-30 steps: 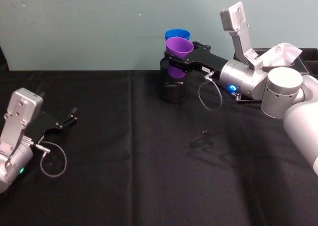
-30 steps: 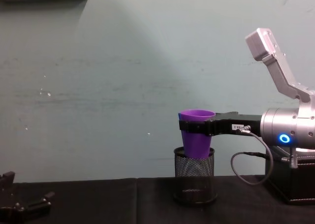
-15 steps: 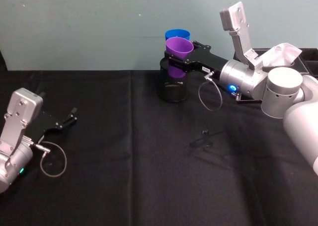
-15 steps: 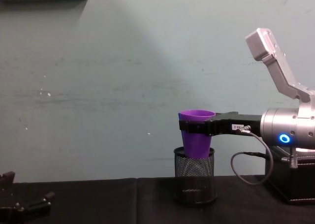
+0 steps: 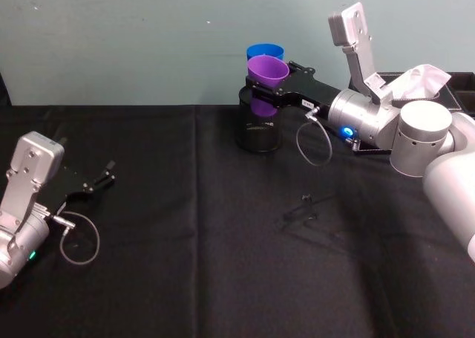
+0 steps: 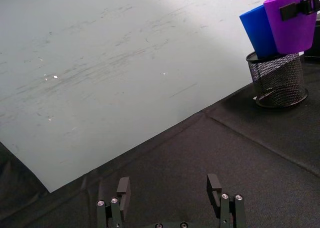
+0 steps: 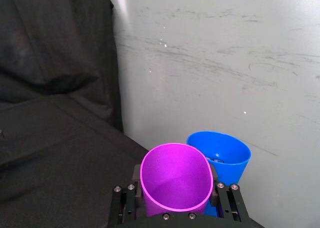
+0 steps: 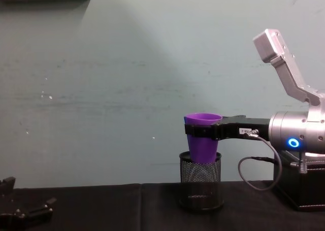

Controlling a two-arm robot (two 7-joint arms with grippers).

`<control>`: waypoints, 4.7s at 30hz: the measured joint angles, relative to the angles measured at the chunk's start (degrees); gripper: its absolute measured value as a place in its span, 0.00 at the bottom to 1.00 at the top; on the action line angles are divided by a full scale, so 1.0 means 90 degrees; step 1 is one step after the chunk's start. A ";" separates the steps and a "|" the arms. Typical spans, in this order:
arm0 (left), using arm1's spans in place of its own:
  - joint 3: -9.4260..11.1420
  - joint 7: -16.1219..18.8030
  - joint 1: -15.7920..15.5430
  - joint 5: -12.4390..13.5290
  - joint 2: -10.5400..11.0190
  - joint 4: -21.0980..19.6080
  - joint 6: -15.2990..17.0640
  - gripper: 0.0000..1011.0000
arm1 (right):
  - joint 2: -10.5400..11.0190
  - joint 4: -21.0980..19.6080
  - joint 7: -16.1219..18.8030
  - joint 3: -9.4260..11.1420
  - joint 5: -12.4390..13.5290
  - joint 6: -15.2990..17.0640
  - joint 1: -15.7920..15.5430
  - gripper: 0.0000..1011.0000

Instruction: Pick up one cup with a gripper and tap it against the other cup.

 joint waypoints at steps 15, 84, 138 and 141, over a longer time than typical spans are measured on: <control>0.0000 0.0000 0.0000 0.0000 0.0000 0.0000 0.0000 0.99 | 0.0000 0.0000 0.0000 0.0000 0.0000 0.0000 0.0000 0.72; 0.0000 0.0000 0.0000 0.0000 0.0000 0.0000 0.0000 0.99 | 0.0837 -0.2423 0.0162 -0.0144 0.0257 0.0678 -0.1201 0.72; 0.0000 0.0000 0.0000 0.0000 0.0000 0.0000 0.0000 0.99 | 0.1555 -0.2388 0.0658 -0.0523 0.0573 -0.0127 -0.2333 0.72; 0.0000 0.0000 0.0000 0.0000 0.0000 0.0000 0.0000 0.99 | 0.1543 -0.2360 0.0671 -0.0523 0.0573 -0.0139 -0.2330 0.72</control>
